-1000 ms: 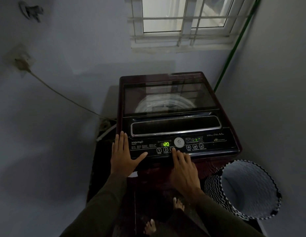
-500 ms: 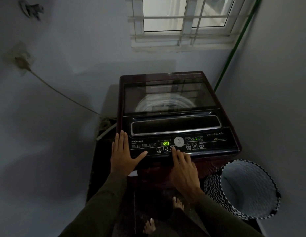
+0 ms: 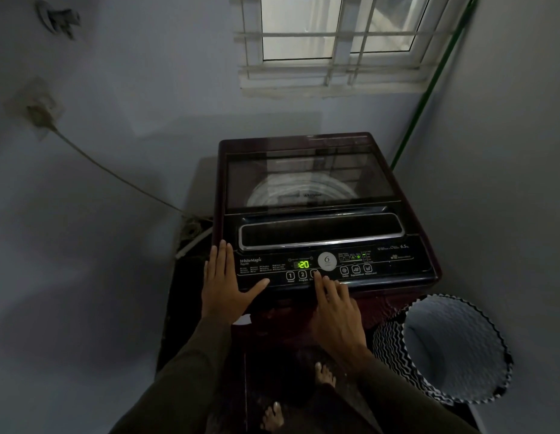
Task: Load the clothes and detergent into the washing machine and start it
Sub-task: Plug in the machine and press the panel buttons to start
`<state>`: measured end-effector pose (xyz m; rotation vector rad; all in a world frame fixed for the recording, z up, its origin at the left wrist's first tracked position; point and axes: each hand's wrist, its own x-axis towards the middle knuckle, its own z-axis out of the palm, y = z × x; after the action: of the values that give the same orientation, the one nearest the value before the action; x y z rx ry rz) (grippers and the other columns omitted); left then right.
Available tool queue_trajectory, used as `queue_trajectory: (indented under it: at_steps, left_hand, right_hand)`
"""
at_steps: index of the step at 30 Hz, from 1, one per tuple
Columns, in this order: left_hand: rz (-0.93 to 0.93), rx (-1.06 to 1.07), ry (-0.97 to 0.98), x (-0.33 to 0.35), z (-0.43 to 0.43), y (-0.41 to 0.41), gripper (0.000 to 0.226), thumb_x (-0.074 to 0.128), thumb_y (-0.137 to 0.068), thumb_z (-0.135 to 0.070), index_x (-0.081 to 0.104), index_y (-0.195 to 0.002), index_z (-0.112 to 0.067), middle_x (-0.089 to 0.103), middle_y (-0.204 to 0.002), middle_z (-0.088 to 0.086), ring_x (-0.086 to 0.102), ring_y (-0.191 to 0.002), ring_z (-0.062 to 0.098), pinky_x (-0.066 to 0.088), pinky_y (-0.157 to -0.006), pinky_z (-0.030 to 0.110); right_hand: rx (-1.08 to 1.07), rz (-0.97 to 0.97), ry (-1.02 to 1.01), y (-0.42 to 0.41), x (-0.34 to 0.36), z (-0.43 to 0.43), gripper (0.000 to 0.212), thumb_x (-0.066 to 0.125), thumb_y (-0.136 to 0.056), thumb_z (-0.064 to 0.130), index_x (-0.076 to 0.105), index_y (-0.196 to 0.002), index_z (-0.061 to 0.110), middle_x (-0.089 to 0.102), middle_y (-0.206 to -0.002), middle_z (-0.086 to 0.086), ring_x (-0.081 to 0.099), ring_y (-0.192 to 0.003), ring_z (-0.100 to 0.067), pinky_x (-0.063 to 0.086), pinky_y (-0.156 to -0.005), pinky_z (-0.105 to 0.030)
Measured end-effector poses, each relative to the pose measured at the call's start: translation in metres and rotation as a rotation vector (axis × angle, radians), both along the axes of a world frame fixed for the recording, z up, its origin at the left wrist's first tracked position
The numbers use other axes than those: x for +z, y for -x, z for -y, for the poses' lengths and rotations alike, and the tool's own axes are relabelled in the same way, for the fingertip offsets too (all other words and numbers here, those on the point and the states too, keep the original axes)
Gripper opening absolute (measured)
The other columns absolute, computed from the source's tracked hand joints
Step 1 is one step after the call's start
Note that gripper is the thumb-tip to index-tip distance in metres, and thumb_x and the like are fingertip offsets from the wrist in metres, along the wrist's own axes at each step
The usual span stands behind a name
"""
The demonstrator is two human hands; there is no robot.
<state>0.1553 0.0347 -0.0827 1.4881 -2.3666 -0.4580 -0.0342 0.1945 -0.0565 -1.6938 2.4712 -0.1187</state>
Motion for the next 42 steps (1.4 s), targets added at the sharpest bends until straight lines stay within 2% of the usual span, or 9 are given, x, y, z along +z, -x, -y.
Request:
queue_trajectory:
  at_steps: [6,10,13,19,25,29,34,39,42]
  left_hand:
    - [0.003,-0.001,0.005,-0.001,0.000,0.000,0.121,0.026,-0.072,-0.094,0.003,-0.158,-0.013,-0.005,-0.166,0.001,-0.011,-0.152,0.015,0.006,-0.124,0.046]
    - [-0.004,-0.004,0.004,-0.002,0.001,0.000,0.121,0.027,-0.072,-0.093,0.002,-0.158,-0.012,-0.005,-0.166,0.002,-0.011,-0.152,0.015,0.006,-0.124,0.047]
    - [-0.009,0.002,0.016,-0.004,0.001,0.000,0.120,0.030,-0.072,-0.092,0.005,-0.157,-0.012,-0.001,-0.166,0.003,-0.007,-0.153,0.017,0.008,-0.124,0.048]
    - [-0.003,0.002,0.013,-0.003,0.000,0.000,0.120,0.031,-0.073,-0.092,0.004,-0.157,-0.012,-0.003,-0.166,0.002,-0.009,-0.153,0.016,0.007,-0.124,0.046]
    - [0.004,-0.002,-0.001,-0.002,0.000,0.000,0.120,0.028,-0.072,-0.093,0.001,-0.158,-0.012,-0.006,-0.166,0.001,-0.012,-0.152,0.015,0.004,-0.124,0.045]
    - [-0.001,0.004,0.012,-0.002,0.000,0.000,0.120,0.028,-0.072,-0.093,0.004,-0.158,-0.012,-0.002,-0.166,0.002,-0.009,-0.153,0.016,0.007,-0.124,0.046]
    - [-0.017,0.006,0.039,-0.003,-0.001,0.000,0.119,0.031,-0.073,-0.092,0.012,-0.157,-0.009,0.006,-0.166,0.005,-0.001,-0.153,0.020,0.012,-0.123,0.048]
    - [-0.009,0.005,0.033,-0.002,0.000,0.001,0.119,0.033,-0.073,-0.091,0.010,-0.157,-0.010,0.004,-0.166,0.005,-0.003,-0.153,0.019,0.011,-0.124,0.048]
    - [-0.015,0.004,0.031,-0.002,-0.001,0.001,0.119,0.031,-0.073,-0.091,0.010,-0.157,-0.010,0.005,-0.166,0.005,-0.002,-0.153,0.019,0.011,-0.123,0.048]
  right_hand:
    - [0.024,-0.010,0.051,0.007,0.007,0.001,0.087,0.076,-0.068,0.027,0.039,-0.145,0.012,0.054,-0.129,-0.003,0.055,-0.107,-0.023,0.057,-0.074,-0.035]
    - [0.024,0.003,0.047,0.015,0.007,-0.003,0.093,0.078,-0.067,0.028,0.032,-0.147,0.024,0.042,-0.145,-0.008,0.049,-0.123,-0.029,0.057,-0.080,-0.041]
    - [0.009,-0.017,0.017,0.021,0.006,-0.007,0.101,0.083,-0.060,0.033,0.032,-0.147,0.029,0.041,-0.150,-0.010,0.047,-0.126,-0.030,0.057,-0.080,-0.042]
    - [0.014,-0.014,0.053,0.022,0.008,-0.013,0.100,0.085,-0.058,0.027,0.036,-0.144,0.013,0.044,-0.149,-0.009,0.049,-0.123,-0.028,0.059,-0.078,-0.041]
    - [-0.006,0.060,0.101,0.027,0.003,-0.013,0.079,0.064,-0.083,0.016,0.026,-0.151,0.004,0.034,-0.155,-0.011,0.034,-0.139,-0.026,0.050,-0.101,-0.040]
    - [-0.049,0.085,0.116,0.032,0.004,-0.014,0.075,0.061,-0.086,0.016,0.025,-0.151,0.002,0.033,-0.155,-0.013,0.032,-0.141,-0.028,0.046,-0.106,-0.043]
    - [-0.014,0.075,0.125,0.036,0.005,-0.012,0.079,0.071,-0.075,0.013,0.037,-0.145,-0.004,0.044,-0.148,-0.017,0.043,-0.132,-0.032,0.050,-0.097,-0.040]
    - [0.019,0.058,0.111,0.043,0.007,-0.014,0.076,0.066,-0.079,0.016,0.035,-0.147,0.000,0.040,-0.152,-0.014,0.039,-0.137,-0.031,0.046,-0.104,-0.043]
    - [0.022,0.028,0.104,0.045,0.005,-0.017,0.078,0.070,-0.075,0.020,0.040,-0.145,0.002,0.043,-0.150,-0.012,0.045,-0.132,-0.029,0.052,-0.095,-0.042]
